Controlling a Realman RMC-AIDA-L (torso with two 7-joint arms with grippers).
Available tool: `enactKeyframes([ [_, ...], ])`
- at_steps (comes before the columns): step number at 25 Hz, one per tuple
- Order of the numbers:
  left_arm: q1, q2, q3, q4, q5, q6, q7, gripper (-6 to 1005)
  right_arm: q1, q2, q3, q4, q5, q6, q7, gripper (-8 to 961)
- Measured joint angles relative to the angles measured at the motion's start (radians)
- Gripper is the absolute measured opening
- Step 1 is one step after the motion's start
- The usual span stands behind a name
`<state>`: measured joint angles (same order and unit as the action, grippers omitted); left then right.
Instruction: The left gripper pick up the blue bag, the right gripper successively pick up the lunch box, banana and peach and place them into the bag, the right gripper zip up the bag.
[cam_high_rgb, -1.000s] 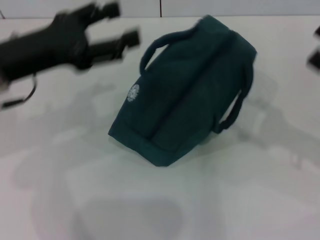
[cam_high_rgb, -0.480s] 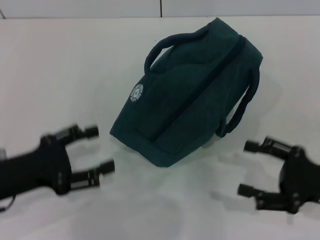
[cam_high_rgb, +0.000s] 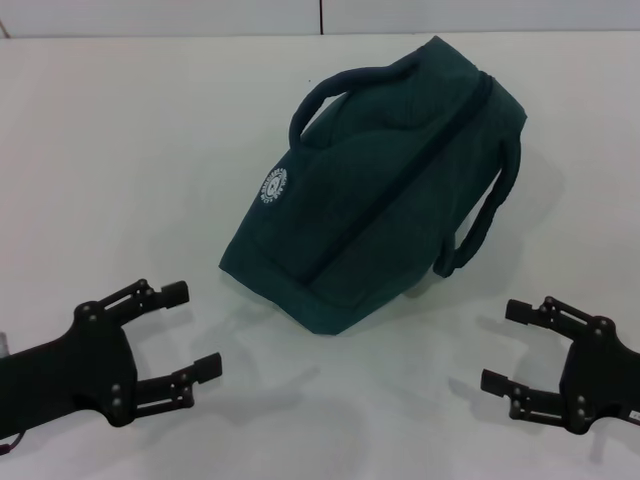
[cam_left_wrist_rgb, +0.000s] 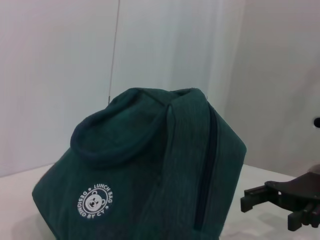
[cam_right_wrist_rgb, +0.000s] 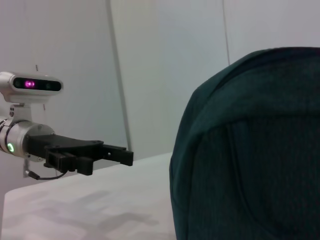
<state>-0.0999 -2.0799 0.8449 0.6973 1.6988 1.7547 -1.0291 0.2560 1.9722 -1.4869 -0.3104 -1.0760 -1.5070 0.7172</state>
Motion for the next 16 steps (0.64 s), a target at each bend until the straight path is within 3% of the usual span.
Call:
enactKeyframes([
  [16, -0.006, 0.004, -0.005, 0.006, -0.004, 0.043, -0.012, 887, -0.003, 0.016, 0.001, 0.0, -0.002, -0.011, -0.001, 856],
])
